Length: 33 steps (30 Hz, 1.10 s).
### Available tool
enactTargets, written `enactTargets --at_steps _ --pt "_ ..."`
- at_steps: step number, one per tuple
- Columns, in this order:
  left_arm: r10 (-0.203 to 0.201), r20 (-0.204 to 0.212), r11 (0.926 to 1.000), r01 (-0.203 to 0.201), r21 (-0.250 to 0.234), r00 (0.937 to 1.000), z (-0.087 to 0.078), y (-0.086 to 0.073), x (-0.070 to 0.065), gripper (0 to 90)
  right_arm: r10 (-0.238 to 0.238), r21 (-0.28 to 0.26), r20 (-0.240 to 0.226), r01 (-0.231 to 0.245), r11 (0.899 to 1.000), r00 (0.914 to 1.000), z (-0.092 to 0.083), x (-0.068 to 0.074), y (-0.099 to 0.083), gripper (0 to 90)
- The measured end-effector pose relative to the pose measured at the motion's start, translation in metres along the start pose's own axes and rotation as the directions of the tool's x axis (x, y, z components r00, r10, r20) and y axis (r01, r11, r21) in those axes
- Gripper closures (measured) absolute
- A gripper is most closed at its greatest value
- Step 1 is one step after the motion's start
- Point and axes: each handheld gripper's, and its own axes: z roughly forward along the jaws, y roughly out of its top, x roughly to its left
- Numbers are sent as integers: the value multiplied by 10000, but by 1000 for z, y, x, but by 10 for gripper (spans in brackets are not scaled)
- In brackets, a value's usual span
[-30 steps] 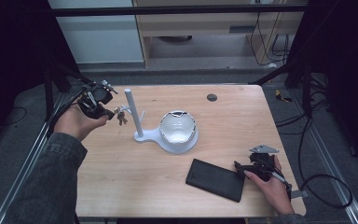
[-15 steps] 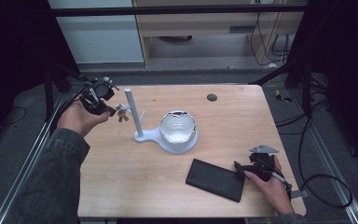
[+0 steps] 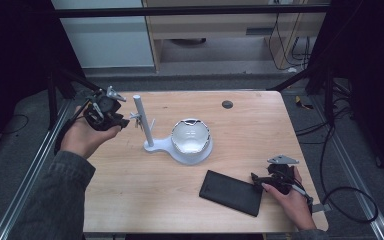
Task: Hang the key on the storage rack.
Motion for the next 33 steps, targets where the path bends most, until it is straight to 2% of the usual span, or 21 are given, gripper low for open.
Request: enactTargets --at_steps 5,9,12,17,18,21,23,24,26,28,32,33 --pt "249 22 9979 -247 -600 9997 0 -18 -24 580 -1 -9 -5 1 10000 10000 0 0 0 7" --pt "491 388 9935 -449 -1046 9980 5 -29 -49 506 5 -7 -3 -5 10000 10000 0 0 0 7" --pt "751 690 9917 -673 -1091 9948 15 -34 -64 486 6 -7 -4 -6 10000 10000 0 0 0 7" --pt "1154 1252 9879 -1008 -1177 9854 44 -39 -96 473 3 -12 -1 -3 10000 10000 0 0 0 7" --pt "1147 1388 9873 -974 -1255 9837 50 -39 -102 473 5 -12 -2 -5 10000 10000 0 0 0 7" --pt "1485 1733 9846 -1291 -1180 9736 69 -39 -119 478 7 -6 14 -7 10000 10000 0 0 0 7" --pt "1548 2024 9834 -1311 -1256 9670 83 -38 -130 489 65 17 -24 -65 10000 10000 -2 0 -1 9" --pt "1631 2226 9820 -1364 -1306 9612 91 -38 -136 497 95 -13 -16 -95 10000 10000 -2 0 -2 14" --pt "1686 2445 9807 -1376 -1389 9549 104 -38 -145 530 65 -100 -20 -66 9999 10000 -5 1 -4 51" --pt "1867 2831 9781 -1511 -1432 9407 118 -38 -155 574 169 -213 -129 -172 9996 9998 -9 1 -5 58" --pt "2023 3199 9746 -1582 -1585 9256 134 -38 -169 667 304 -711 155 -292 9970 9994 -20 1 -7 87" --pt "2153 3304 9730 -1730 -1529 9190 137 -38 -173 684 284 -758 233 -266 9968 9993 -22 0 -8 92"
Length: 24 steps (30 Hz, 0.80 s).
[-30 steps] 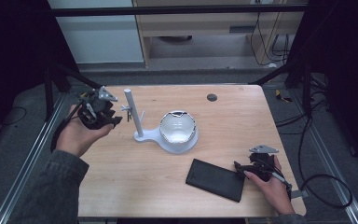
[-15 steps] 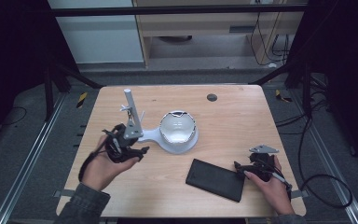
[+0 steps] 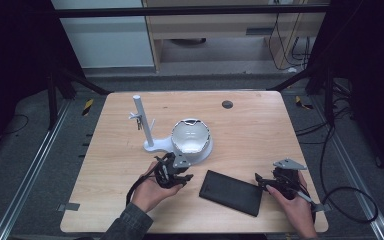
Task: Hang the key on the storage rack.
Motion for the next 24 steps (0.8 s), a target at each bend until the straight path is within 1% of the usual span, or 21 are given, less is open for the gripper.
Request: enactTargets --at_steps 1,2,4,5,7,8,9,10,11,12,14,15,16,18,20,22,24 --pt "211 55 9997 -211 151 9998 3 0 -3 714 20 -44 29 -20 10000 10000 -2 0 -1 96" --pt "255 -4 9995 -255 171 9997 5 1 -5 738 103 -124 72 -102 9999 9999 -5 0 -1 99" --pt "250 257 9996 -253 94 9994 9 -1 -10 800 144 -290 150 -140 9995 9998 -10 -2 -2 100" --pt "280 322 9996 -283 76 9991 10 -1 -12 820 196 -385 176 -189 9991 9997 -13 -3 -3 100" --pt "307 401 9995 -310 72 9987 14 -1 -16 859 254 -551 77 -250 9982 9996 -18 -3 -5 100" --pt "320 436 9994 -325 91 9985 15 -1 -18 877 145 -623 103 -138 9980 9998 -20 -3 -7 105" --pt "354 521 9993 -361 119 9980 17 -1 -20 893 159 -635 77 -154 9979 9998 -22 -3 -7 120" --pt "422 552 9989 -433 183 9976 19 -2 -22 900 84 -657 104 -77 9978 9999 -23 -3 -8 142" --pt "397 601 9989 -411 222 9974 20 -3 -23 900 38 -714 156 -27 9974 9999 -24 -4 -8 158" --pt "403 627 9988 -420 254 9972 21 -4 -25 900 113 -774 169 -99 9970 9998 -25 -4 -8 167" --pt "570 514 9974 -592 418 9971 22 -7 -28 900 127 -929 212 -107 9956 9997 -27 -6 -7 201" --pt "586 486 9968 -611 517 9971 23 -9 -30 900 166 -956 202 -146 9953 9997 -28 -6 -7 212" --pt "534 556 9968 -565 563 9970 24 -12 -31 900 169 -947 223 -148 9954 9996 -28 -6 -7 216" --pt "590 581 9953 -632 732 9966 25 -16 -32 900 74 -886 267 -50 9961 9996 -28 -6 -8 219" --pt "540 644 9944 -595 873 9965 28 -20 -32 900 27 -863 290 -1 9963 9996 -28 -7 -8 225" --pt "558 730 9936 -626 939 9958 29 -21 -33 900 15 -842 292 9 9964 9996 -28 -8 -8 225" --pt "663 781 9923 -740 993 9947 31 -20 -34 900 37 -783 233 -19 9969 9997 -28 -8 -8 224"
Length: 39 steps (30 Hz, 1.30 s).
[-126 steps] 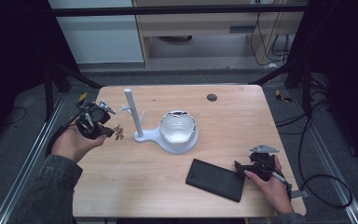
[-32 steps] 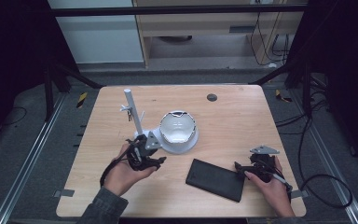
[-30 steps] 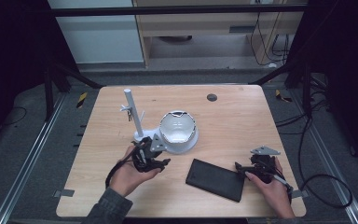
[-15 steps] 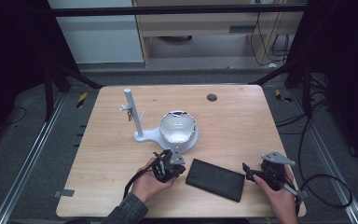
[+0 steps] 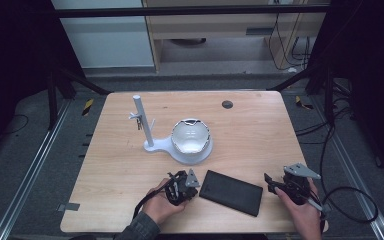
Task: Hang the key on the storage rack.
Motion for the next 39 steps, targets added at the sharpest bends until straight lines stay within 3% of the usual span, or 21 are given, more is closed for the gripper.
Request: enactTargets --at_steps 10,17,24,28,33,39 --pt "51 4 10000 -51 -50 10000 0 0 -3 900 -88 16 3 88 10000 10000 -1 0 0 211" --pt "-353 286 9980 367 -521 9990 -5 -2 1 900 -188 -11 -43 188 9998 9998 0 3 1 209" --pt "-800 531 9895 858 -1164 9954 -11 -1 6 900 -489 -81 -579 485 9988 9971 -4 12 3 206" --pt "-1153 764 9802 1259 -1531 9904 -12 2 10 900 -585 -162 -989 571 9982 9934 -5 20 8 202" --pt "-1228 739 9762 1338 -1707 9897 -15 9 13 900 -1137 -111 -1700 1135 9935 9789 -15 40 20 192" --pt "-1392 763 9692 1517 -1941 9873 -17 18 20 897 -2004 125 -2405 2095 9777 9497 -26 64 30 143"
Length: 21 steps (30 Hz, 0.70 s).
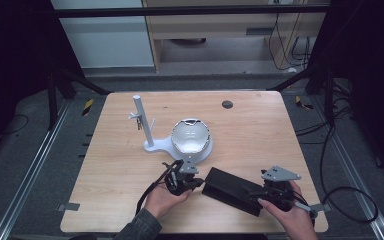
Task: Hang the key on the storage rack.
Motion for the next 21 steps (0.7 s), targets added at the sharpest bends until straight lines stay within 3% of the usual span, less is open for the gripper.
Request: enactTargets --at_steps 5,11,16,20,21 --pt "-135 -12 9997 135 -199 9999 -2 12 6 890 -260 207 -413 269 9994 9988 -3 7 14 135" --pt "57 -205 9999 -59 -114 9998 0 31 10 893 -653 707 -816 711 9950 9945 -1 10 29 145" --pt "63 -166 10000 -63 13 9998 0 43 18 890 -1282 1557 -996 1427 9774 9867 11 13 36 165" --pt "-9 -93 10000 9 -4 10000 -1 50 21 888 -1514 1847 -916 1662 9686 9842 16 11 40 168" --pt "52 -136 10000 -52 28 9999 -1 52 21 888 -1474 1985 -1145 1680 9656 9824 17 10 41 188"
